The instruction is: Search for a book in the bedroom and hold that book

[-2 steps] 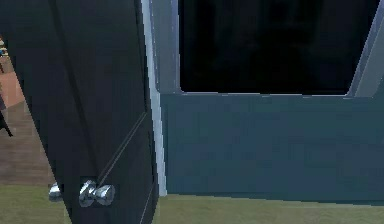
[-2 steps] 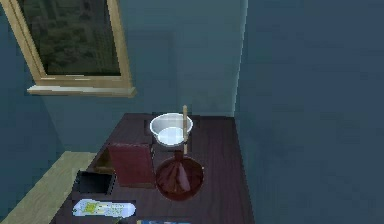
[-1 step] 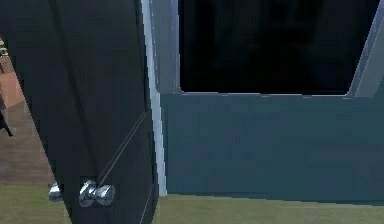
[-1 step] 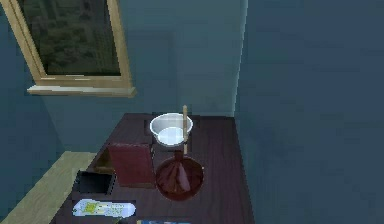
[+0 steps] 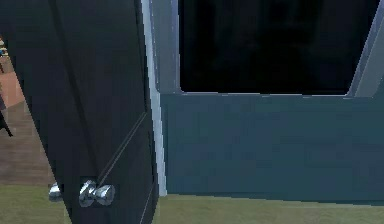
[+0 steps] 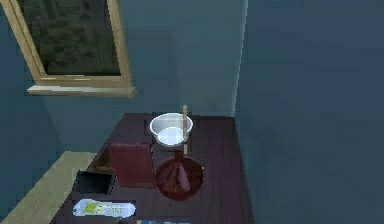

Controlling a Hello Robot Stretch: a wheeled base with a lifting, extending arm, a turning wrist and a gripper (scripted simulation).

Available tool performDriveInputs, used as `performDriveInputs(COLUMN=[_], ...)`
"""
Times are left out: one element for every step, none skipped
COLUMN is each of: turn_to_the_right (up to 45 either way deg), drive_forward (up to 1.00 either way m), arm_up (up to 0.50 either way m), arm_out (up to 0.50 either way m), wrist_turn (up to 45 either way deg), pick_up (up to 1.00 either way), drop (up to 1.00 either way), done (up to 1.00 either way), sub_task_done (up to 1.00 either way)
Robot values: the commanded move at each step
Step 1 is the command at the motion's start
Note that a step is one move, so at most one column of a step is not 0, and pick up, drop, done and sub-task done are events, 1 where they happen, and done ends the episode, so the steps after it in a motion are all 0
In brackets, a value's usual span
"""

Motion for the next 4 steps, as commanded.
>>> performDriveInputs(turn_to_the_right=[0.0, 0.0, 0.0, 0.0], drive_forward=[0.00, 0.00, 0.00, 0.00], arm_up=[0.38, 0.00, 0.00, 0.00], arm_out=[0.00, 0.00, 0.00, 0.00], wrist_turn=[0.0, 45.0, 45.0, 45.0], pick_up=[0.00, 0.00, 0.00, 0.00], drop=[0.00, 0.00, 0.00, 0.00], done=[0.00, 0.00, 0.00, 0.00], sub_task_done=[0.00, 0.00, 0.00, 0.00])
